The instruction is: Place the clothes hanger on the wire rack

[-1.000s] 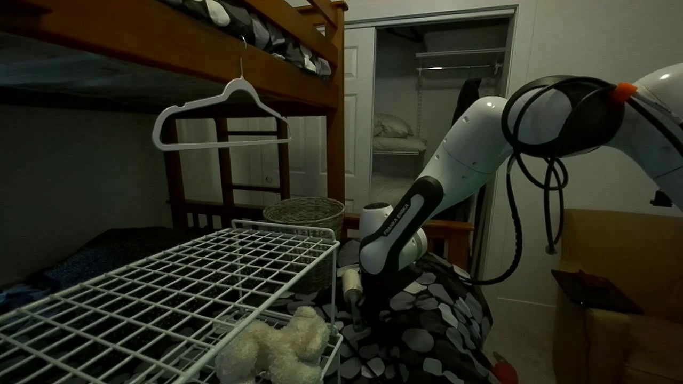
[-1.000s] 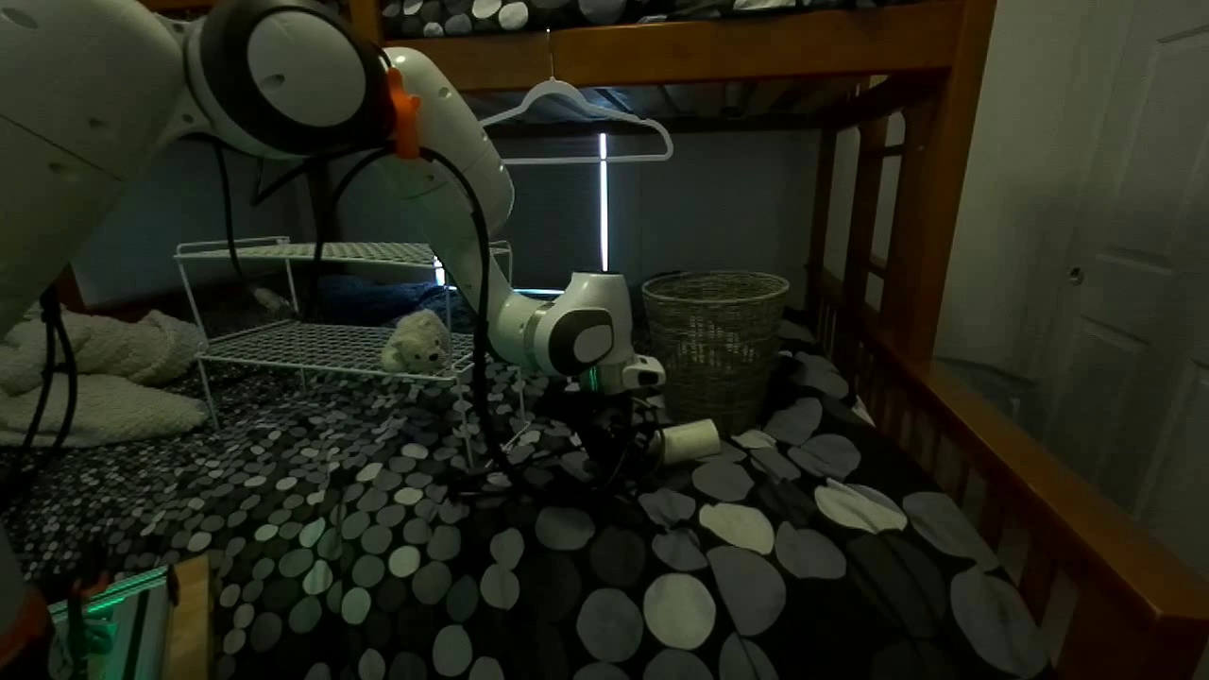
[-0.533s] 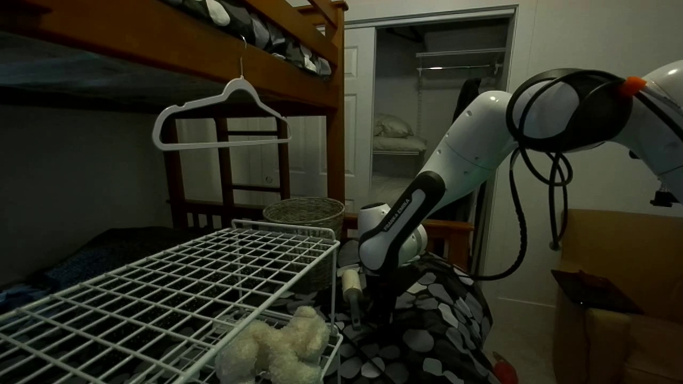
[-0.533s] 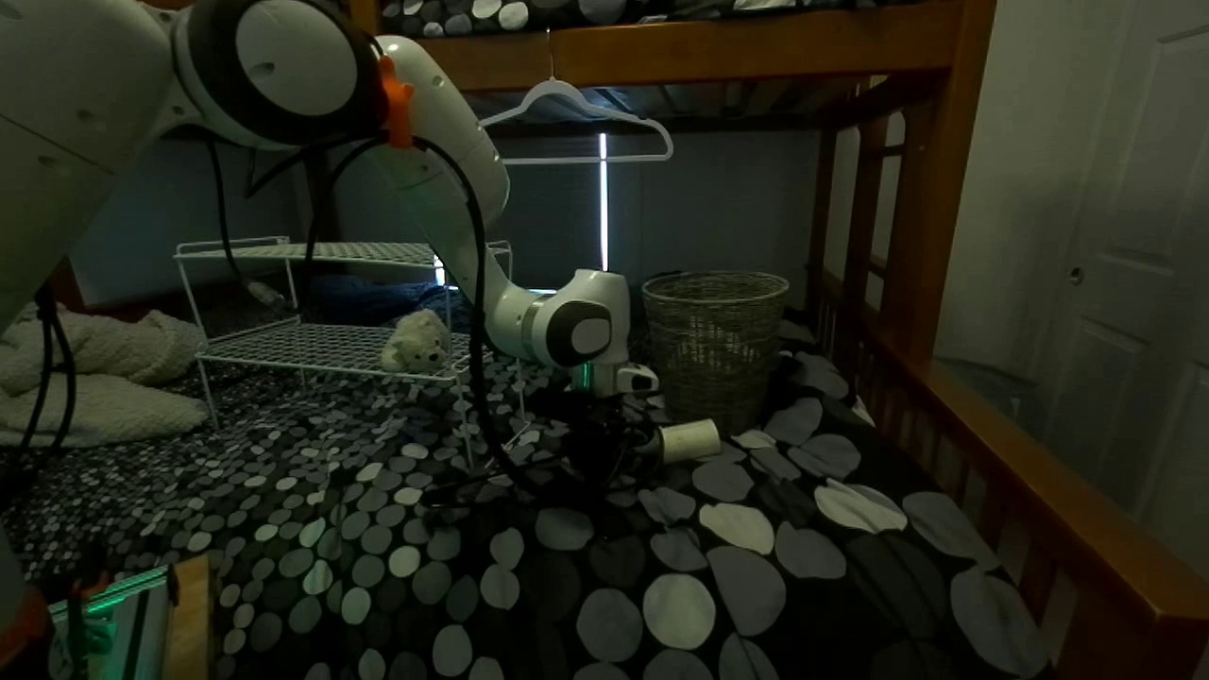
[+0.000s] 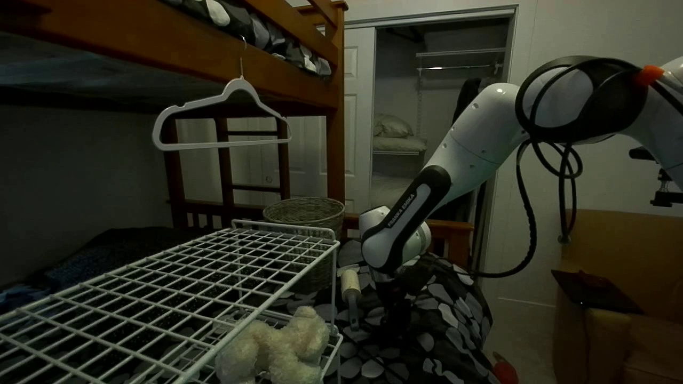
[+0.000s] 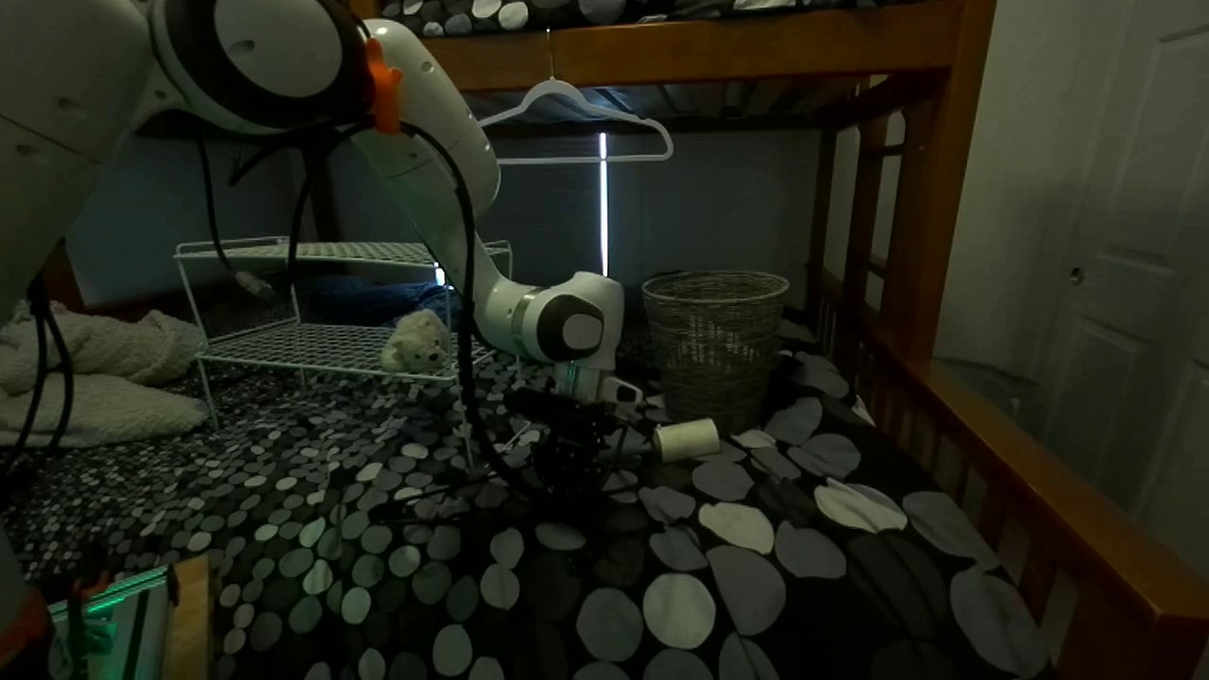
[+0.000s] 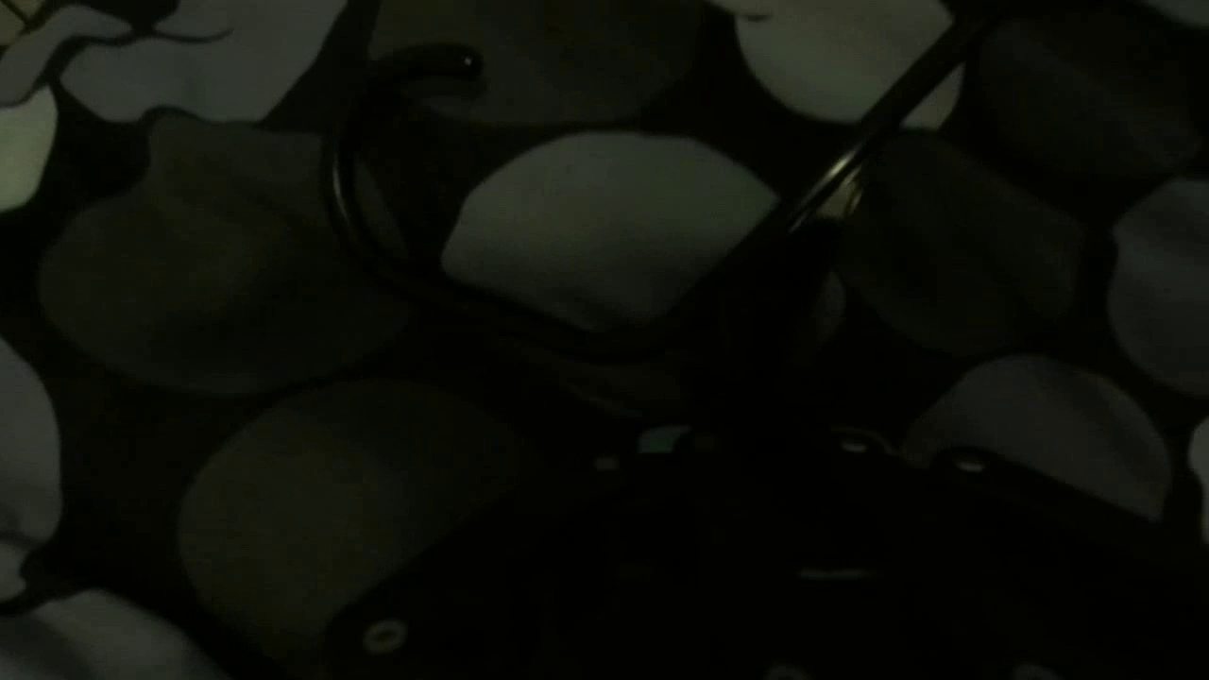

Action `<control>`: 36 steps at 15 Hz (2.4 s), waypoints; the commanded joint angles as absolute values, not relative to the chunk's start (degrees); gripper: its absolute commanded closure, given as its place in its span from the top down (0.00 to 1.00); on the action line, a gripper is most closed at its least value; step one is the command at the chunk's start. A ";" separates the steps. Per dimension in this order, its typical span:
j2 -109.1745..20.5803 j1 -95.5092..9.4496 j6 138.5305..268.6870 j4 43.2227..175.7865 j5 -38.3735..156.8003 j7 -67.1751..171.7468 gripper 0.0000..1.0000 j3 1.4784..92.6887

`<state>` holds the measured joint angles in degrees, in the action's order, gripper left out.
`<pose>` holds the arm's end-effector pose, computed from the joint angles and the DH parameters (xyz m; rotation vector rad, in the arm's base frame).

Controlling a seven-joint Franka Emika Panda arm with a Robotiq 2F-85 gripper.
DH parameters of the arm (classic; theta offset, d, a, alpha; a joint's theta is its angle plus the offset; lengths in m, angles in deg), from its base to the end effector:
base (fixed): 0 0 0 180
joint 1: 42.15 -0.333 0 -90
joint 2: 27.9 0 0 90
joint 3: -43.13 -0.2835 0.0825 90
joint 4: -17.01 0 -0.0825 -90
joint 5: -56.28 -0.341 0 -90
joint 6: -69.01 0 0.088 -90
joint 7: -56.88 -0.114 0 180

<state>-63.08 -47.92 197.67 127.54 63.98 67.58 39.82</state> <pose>0.5360 0.0815 0.1477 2.9817 0.6657 -0.4549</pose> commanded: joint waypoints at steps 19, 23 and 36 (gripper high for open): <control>-40.59 -42.93 187.96 140.08 65.15 79.53 0.04 39.14; -32.02 -43.23 186.34 140.92 66.84 78.19 0.04 40.30; -22.16 -52.66 169.29 126.10 65.08 76.91 0.04 32.48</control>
<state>-19.59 -50.38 171.50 130.72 64.63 77.53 34.41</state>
